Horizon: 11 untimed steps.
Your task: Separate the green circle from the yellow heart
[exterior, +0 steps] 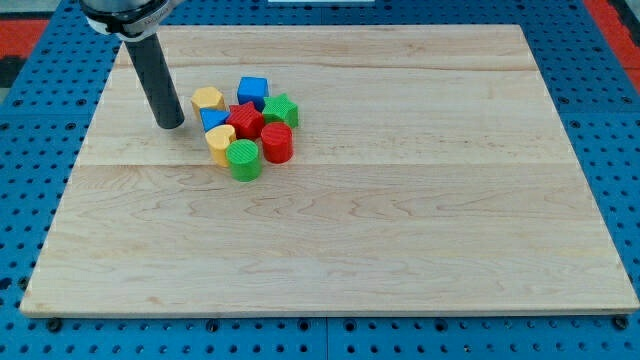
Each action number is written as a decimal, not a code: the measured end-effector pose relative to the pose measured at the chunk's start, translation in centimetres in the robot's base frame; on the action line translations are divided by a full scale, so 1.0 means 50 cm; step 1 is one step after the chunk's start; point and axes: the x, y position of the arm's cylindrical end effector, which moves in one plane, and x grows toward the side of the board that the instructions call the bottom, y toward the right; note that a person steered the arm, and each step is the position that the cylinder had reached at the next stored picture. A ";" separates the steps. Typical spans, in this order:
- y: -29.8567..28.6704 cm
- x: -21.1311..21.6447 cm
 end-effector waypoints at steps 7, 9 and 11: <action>0.138 0.123; 0.153 0.123; 0.117 0.029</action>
